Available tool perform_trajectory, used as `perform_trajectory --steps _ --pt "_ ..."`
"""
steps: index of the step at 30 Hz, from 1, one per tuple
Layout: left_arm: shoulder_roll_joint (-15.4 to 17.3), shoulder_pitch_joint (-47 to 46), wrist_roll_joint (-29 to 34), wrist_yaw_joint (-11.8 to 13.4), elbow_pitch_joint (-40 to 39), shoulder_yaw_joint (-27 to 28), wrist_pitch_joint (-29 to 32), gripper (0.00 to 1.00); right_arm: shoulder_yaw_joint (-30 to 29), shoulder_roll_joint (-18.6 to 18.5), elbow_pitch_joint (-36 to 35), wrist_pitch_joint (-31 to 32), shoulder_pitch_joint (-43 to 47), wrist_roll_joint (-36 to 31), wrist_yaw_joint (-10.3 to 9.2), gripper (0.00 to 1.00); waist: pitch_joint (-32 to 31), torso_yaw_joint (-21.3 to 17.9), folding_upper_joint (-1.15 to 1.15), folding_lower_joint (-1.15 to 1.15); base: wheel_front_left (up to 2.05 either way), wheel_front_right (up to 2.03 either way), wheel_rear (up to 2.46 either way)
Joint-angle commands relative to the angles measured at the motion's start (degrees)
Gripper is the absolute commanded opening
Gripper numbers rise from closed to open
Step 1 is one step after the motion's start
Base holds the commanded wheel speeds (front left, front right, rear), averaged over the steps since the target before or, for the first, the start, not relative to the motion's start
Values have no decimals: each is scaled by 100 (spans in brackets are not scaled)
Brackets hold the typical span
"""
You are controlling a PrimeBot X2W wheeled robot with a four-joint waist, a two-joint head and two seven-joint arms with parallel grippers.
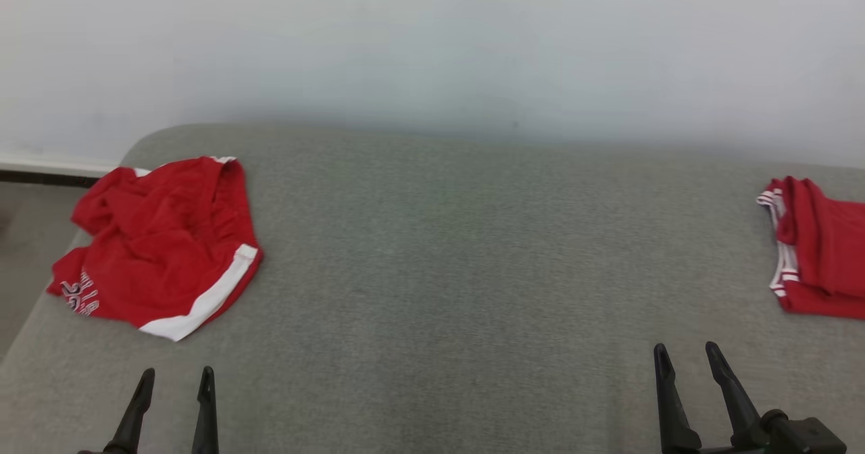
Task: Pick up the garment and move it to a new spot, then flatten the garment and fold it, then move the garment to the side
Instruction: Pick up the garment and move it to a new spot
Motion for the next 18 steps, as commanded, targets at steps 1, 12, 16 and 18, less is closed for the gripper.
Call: perform_trajectory --steps 1,12,16,18 --pt "39 -55 -21 20 -1 23 11 100 13 16 32 -34 -33 21 -16 100 71 375 0 0 0 0 0" --pt "152 -58 -101 132 10 137 22 100 86 24 191 -51 -178 35 -15 100 162 1344 0 0 0 0 0" --pt "175 -24 -137 163 -3 167 35 100 113 29 241 -60 -208 9 -15 100 177 1569 0 0 0 0 0" --pt "182 0 -148 180 4 170 40 100 133 15 259 -59 -212 4 -15 100 185 1659 0 0 0 0 0"
